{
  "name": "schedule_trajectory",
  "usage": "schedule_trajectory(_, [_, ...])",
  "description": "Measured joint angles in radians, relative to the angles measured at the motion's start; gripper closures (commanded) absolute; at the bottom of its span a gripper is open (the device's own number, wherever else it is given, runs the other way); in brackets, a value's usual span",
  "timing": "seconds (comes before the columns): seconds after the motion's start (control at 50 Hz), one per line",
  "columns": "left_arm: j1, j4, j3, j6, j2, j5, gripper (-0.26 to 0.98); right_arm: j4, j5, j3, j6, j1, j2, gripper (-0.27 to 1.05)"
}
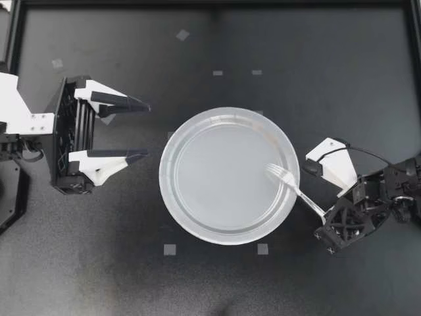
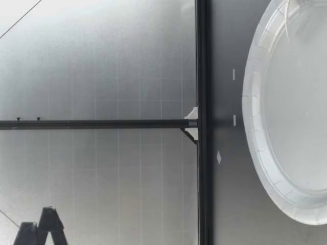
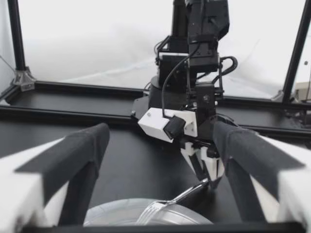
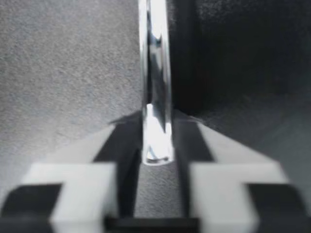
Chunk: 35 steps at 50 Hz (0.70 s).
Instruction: Pick up the fork and place it on the plate.
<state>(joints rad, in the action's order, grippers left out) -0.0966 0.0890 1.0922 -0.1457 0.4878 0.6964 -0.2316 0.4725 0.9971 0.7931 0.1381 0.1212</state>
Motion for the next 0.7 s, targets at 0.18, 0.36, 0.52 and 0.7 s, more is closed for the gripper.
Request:
schedule_trajectory(0.18, [0.002,0.000,0.006,0.000,0.000,-0.002,-0.17,0.000,0.000,-0.012,0.002,0.000,0.000,0.17])
schedule_trajectory(0.36, [0.002,0.000,0.011,0.002,0.000,-0.002,-0.17,-0.002,0.002,-0.018,0.000,0.000,0.009,0.17])
schedule_trajectory(0.52, [0.000,0.000,0.011,0.005,0.008,-0.002,-0.17,0.025,0.038,-0.020,0.000,-0.023,0.072,0.18])
schedule_trajectory(0.7, [0.002,0.002,0.009,0.003,0.015,-0.009,-0.17,0.141,0.089,-0.017,-0.006,-0.126,0.186,0.18])
